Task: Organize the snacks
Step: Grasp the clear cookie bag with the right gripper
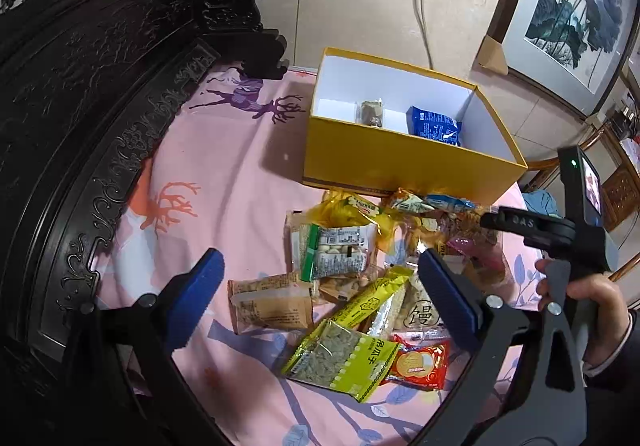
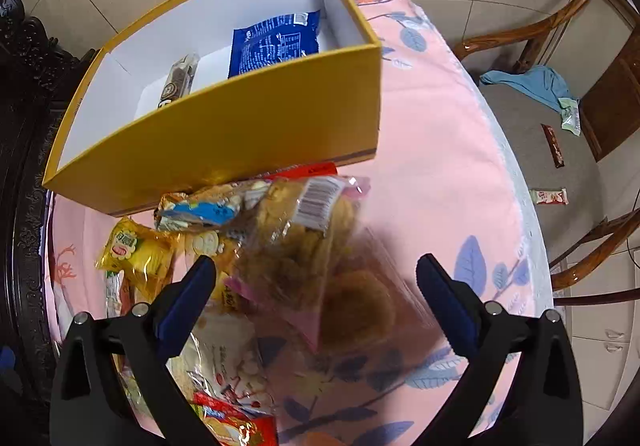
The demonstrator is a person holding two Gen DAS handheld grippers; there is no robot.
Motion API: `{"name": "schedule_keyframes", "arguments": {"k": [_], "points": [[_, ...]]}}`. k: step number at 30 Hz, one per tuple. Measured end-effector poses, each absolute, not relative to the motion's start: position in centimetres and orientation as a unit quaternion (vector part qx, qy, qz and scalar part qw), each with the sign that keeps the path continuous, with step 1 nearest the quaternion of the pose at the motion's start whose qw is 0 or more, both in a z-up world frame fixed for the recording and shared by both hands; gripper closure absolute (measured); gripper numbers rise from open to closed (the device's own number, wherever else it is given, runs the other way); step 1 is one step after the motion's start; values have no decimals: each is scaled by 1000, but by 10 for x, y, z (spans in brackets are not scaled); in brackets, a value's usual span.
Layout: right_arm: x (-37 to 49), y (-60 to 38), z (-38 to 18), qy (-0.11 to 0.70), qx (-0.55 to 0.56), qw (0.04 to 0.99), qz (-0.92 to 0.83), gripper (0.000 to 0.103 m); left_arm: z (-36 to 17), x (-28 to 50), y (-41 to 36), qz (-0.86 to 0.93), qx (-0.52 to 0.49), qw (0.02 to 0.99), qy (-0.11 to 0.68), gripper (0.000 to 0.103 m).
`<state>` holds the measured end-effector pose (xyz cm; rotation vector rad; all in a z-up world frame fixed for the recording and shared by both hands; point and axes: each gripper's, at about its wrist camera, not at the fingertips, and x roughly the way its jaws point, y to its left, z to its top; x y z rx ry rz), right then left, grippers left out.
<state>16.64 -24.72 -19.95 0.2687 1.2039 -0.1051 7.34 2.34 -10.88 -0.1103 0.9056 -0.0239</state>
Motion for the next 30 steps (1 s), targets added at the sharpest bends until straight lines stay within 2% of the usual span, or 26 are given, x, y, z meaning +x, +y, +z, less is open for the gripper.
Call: {"name": "schedule_keyframes", "arguments": {"k": [9, 11, 13, 14, 15, 16, 18, 22, 30], "points": [[186, -235, -220, 604, 115, 786, -64, 2, -113, 68, 35, 2, -63, 893, 445, 4], [188, -233, -223, 604, 101, 787, -74, 6, -115, 67, 40, 8, -66, 892, 447, 4], [189, -229, -225, 603, 82, 791, -62, 34, -119, 65, 45, 17, -67, 890, 451, 4], [190, -227, -227, 606, 75, 790, -55, 39, -121, 64, 47, 21, -68, 889, 453, 4], [189, -226, -228, 607, 67, 790, -51, 51, -123, 63, 50, 25, -69, 887, 456, 4], [188, -225, -227, 603, 61, 794, -50, 57, -127, 62, 52, 29, -71, 885, 460, 4], [186, -226, -225, 600, 55, 797, -42, 59, -135, 59, 56, 36, -73, 878, 472, 4], [172, -245, -216, 599, 114, 793, -18, 61, -157, 53, 56, 39, -66, 861, 502, 4], [128, -264, -189, 587, 162, 793, 20, 62, -209, 47, 22, -31, -10, 821, 570, 4]]}}
